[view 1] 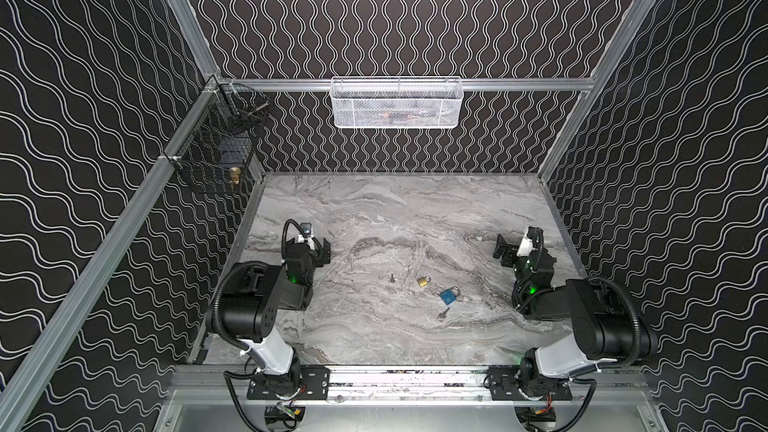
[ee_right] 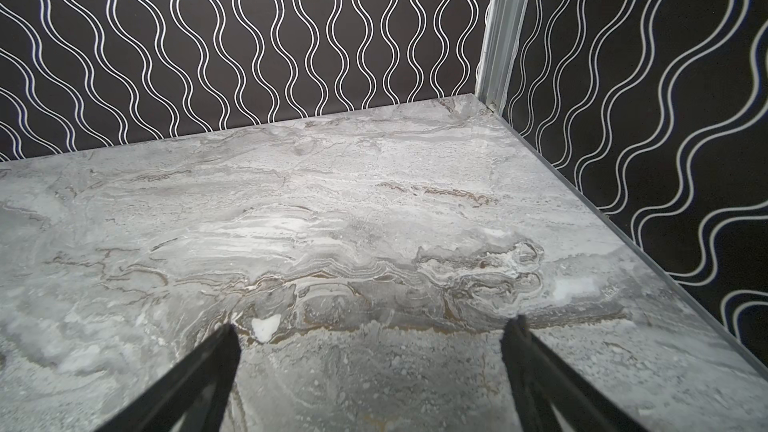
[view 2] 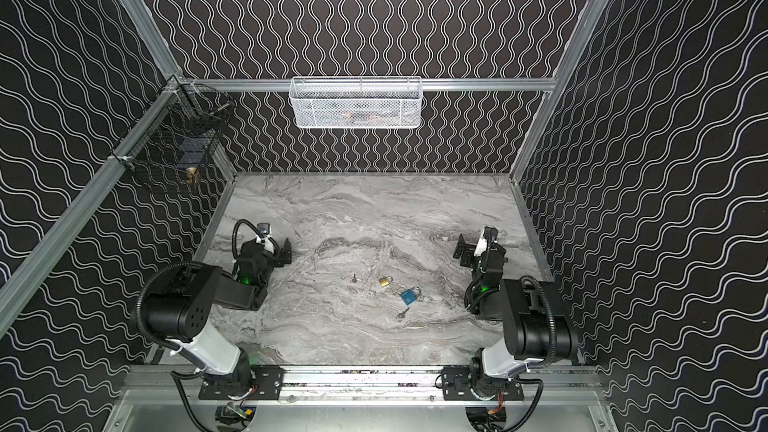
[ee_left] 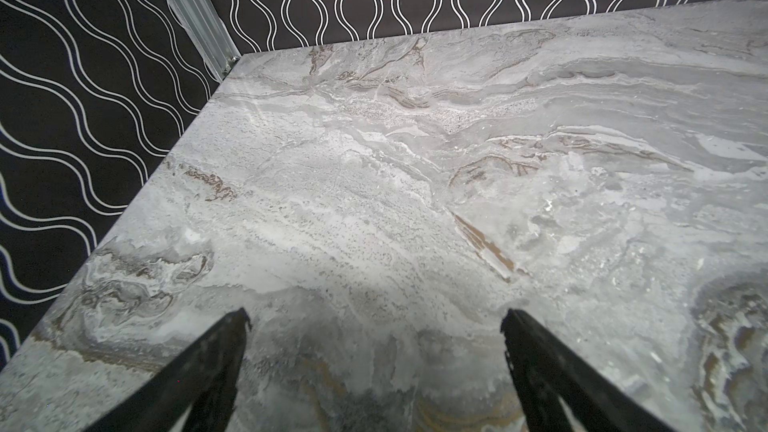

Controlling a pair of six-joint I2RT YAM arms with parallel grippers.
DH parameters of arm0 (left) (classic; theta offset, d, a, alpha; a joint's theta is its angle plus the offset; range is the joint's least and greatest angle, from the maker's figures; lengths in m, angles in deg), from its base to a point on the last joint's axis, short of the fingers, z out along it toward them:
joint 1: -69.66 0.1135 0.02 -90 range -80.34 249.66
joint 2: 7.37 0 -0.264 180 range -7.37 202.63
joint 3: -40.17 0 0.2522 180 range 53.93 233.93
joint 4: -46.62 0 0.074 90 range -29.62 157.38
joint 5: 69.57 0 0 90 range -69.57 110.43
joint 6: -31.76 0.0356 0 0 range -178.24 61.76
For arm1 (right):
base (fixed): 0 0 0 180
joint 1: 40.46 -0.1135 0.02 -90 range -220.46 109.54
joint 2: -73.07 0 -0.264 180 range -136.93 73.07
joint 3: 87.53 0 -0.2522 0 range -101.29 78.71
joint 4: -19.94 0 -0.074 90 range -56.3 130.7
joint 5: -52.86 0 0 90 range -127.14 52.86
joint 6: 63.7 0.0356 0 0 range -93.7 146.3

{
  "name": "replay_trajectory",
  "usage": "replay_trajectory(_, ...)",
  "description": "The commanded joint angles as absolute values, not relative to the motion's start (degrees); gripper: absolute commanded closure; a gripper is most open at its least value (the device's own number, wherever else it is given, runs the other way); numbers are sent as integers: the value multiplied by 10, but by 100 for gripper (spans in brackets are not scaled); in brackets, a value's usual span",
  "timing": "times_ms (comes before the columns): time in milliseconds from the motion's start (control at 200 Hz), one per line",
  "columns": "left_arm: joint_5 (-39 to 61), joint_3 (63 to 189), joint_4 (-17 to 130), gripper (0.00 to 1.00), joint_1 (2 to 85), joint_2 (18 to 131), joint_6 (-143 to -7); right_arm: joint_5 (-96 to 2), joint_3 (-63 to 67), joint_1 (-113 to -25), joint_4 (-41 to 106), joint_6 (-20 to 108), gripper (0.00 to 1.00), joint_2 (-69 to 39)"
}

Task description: Unlock with the key

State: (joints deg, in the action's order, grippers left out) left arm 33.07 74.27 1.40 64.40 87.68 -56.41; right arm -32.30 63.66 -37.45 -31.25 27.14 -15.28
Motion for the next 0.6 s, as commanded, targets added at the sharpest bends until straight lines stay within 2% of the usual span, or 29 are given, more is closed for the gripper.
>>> replay_trajectory(0, 325, 746, 3, 1, 645, 877, -551, -327, 635, -375, -338, 268, 1, -153)
replay_trajectory(340, 327, 744, 2, 1, 645, 874, -551, -326, 637, -375, -342, 267, 1, -149)
replay_trajectory(591, 324, 754, 83, 1, 645, 793, -551, -307, 640, -376, -287, 278, 1, -80)
